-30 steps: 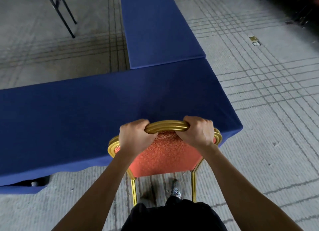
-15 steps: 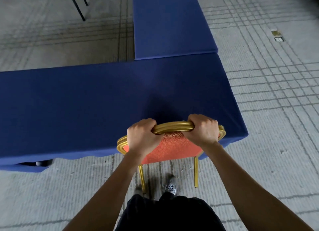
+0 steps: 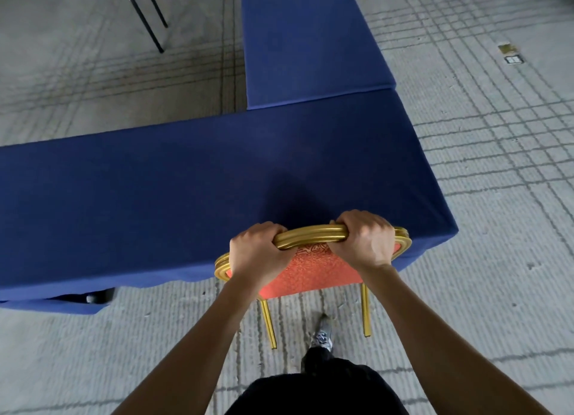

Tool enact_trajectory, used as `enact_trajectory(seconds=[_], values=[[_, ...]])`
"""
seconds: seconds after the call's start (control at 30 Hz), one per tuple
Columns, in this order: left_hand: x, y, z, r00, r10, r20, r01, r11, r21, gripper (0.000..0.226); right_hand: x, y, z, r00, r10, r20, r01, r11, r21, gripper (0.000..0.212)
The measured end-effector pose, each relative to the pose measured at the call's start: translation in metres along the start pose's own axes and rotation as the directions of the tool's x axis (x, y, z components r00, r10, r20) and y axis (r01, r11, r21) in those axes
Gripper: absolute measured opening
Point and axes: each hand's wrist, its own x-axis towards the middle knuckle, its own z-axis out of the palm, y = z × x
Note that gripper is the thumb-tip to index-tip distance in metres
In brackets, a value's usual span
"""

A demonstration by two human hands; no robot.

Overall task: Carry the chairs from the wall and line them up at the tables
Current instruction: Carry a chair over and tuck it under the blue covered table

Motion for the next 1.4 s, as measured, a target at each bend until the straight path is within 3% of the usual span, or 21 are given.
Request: enact_trajectory(seconds=[0.2,0.47,0.53,0.63,0.83,0.93,1.13,1.27,1.4], values=[[-0.031,0.002,0.005,1.0,0.009,-0.006,-0.009,1.0,0.011,0.019,-0.026,-0.006,-0.022,0.977,0.078,0.201,-0.074,0.997,-0.027,0.026],[-0.137,0.003,0.036,0.986,0.066,0.152,-0.067,0.998,0.004,0.035,-0.129,0.001,-0.064,0.933,0.002,0.361,-0.006,1.0,0.011,0.029],[-0.155,0.001,0.039,0.977,0.079,0.196,-0.075,0.997,-0.026,0.044,-0.143,0.002,-0.072,0.893,-0.006,0.449,0.007,1.0,-0.001,0.04],[-0.191,0.003,0.043,0.96,0.072,0.271,-0.068,0.997,-0.027,0.038,-0.171,-0.001,-0.088,0.775,0.043,0.63,-0.015,0.999,-0.05,0.053],[-0.257,0.0,0.073,0.918,0.024,0.396,-0.02,1.0,-0.016,0.037,-0.237,-0.001,-0.105,0.668,0.059,0.742,-0.014,0.998,-0.067,0.05],[-0.292,0.002,0.088,0.91,0.023,0.415,-0.034,0.999,0.018,0.047,-0.274,0.004,-0.108,0.636,0.05,0.77,0.022,0.996,-0.083,0.054],[-0.316,0.015,0.098,0.957,-0.118,0.265,0.119,0.993,0.013,0.04,-0.289,0.009,-0.103,0.646,0.048,0.762,0.033,0.995,-0.09,0.055],[-0.337,0.026,0.106,0.96,-0.231,0.156,0.245,0.967,-0.073,0.039,-0.313,0.018,-0.102,0.743,0.016,0.669,-0.038,0.999,0.019,0.052],[-0.36,0.035,0.105,0.94,-0.336,0.054,0.332,0.873,-0.358,0.034,-0.34,-0.002,-0.119,0.866,-0.094,0.492,-0.046,0.963,0.266,0.044]])
